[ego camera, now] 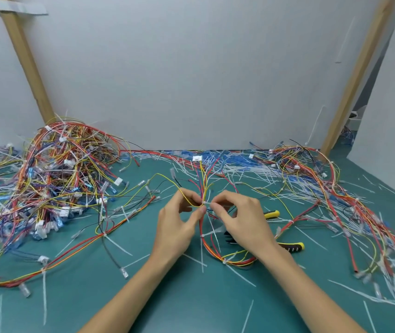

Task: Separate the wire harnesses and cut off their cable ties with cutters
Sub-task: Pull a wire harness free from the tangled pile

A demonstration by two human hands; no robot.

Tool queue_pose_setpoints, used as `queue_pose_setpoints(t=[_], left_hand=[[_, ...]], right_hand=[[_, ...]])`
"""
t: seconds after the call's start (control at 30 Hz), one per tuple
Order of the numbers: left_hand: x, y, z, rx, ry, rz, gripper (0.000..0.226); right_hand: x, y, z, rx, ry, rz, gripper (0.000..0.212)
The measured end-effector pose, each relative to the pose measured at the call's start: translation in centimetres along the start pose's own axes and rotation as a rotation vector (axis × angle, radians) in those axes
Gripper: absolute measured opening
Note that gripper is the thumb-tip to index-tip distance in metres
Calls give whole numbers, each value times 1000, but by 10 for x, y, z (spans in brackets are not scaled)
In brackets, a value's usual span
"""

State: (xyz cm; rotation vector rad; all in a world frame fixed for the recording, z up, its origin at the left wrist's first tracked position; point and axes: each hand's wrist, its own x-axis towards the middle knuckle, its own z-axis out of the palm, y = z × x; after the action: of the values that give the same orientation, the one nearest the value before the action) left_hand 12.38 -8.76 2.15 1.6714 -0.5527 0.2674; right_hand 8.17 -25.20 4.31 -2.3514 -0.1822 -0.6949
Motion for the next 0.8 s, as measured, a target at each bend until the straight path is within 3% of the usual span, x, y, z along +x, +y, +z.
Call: queue_pose_setpoints(t=[0.23,0.43,0.57,0.67,0.8], left_hand=[[3,-1,-2,-145,-22,-56,11],[3,-3,2,-316,-27,-229,18],[5,-8,6,-161,48,-232,21],[4,-6,7,-118,-60,-257,33],[5,-6,6,-242,-158,-333,22]], right_hand=[[-4,1,6,22,131,17,8],[-6,4,9,44,104,34,7],[-6,5,9,116,104,57,8],[-5,5,8,188,125,87,8],[-3,7,6,230,132,124,4]])
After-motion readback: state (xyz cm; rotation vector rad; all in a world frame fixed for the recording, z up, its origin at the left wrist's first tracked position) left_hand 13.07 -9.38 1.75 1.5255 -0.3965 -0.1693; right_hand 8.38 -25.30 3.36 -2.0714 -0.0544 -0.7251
